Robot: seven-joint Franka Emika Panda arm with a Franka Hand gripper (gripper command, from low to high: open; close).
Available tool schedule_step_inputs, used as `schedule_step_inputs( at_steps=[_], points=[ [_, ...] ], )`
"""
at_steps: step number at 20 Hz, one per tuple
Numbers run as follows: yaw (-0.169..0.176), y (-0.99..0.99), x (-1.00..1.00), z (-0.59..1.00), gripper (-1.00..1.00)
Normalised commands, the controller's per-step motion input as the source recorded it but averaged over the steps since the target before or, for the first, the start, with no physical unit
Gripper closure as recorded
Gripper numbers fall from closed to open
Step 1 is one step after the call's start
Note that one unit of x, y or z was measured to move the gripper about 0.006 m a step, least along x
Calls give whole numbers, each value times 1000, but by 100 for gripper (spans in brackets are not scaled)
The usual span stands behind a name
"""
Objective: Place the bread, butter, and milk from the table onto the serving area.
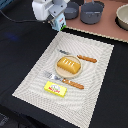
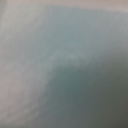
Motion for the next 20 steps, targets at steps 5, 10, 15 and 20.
schedule_step_inputs(
  at_steps=[5, 10, 15, 20],
  points=[
    [-44, 0, 1000, 261, 100],
    [-42, 0, 1000, 209, 100],
    [-39, 10, 980, 73, 100],
    [-42, 102, 883, -19, 100]
  ],
)
